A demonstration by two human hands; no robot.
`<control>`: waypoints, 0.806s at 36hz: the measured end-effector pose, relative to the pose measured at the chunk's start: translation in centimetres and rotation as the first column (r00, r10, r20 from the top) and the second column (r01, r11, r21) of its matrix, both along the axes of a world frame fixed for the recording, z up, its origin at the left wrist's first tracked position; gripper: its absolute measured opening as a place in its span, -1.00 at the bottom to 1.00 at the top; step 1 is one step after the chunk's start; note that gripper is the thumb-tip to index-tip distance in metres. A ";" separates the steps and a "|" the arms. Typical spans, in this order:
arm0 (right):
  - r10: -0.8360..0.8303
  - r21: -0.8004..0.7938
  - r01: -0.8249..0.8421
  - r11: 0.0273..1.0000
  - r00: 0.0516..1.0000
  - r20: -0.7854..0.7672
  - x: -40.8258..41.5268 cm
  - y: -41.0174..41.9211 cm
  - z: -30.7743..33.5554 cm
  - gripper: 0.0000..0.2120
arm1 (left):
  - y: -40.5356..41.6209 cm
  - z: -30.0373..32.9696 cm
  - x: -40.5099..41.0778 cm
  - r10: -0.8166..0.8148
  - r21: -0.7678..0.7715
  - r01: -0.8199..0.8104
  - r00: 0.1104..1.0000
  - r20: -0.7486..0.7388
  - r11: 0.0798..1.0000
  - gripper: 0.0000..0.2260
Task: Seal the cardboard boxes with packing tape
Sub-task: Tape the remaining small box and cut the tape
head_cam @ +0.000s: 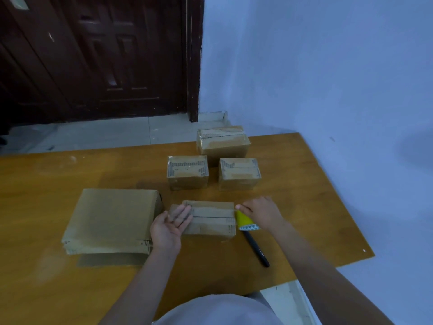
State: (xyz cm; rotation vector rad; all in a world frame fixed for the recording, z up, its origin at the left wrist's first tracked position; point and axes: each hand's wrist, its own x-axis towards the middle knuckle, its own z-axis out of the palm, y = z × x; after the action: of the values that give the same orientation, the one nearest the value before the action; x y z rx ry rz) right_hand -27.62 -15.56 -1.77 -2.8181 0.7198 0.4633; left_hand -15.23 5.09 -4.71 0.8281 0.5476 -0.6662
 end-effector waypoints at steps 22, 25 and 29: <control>-0.005 -0.028 0.004 1.000 1.000 -0.018 0.2 0.4 -1.8 -0.59 | 0.1 -0.8 0.2 0.039 -0.087 -0.042 0.999 -0.033 0.995 -0.57; -0.017 -0.026 0.017 1.000 1.000 -0.016 0.2 0.4 -2.0 -0.59 | 0.2 -1.1 0.1 0.042 -0.093 -0.045 0.998 -0.037 0.995 -0.57; -0.049 -0.023 0.049 0.999 0.999 0.011 0.1 0.4 -2.5 -0.58 | 0.1 -1.2 0.1 0.065 -0.100 -0.067 0.997 -0.031 0.993 -0.61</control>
State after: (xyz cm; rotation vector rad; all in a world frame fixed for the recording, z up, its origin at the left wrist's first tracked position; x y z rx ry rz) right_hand -27.53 -15.11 -4.31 -2.8150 0.7948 0.4349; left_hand -15.09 5.24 -5.92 0.7039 0.5593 -0.6402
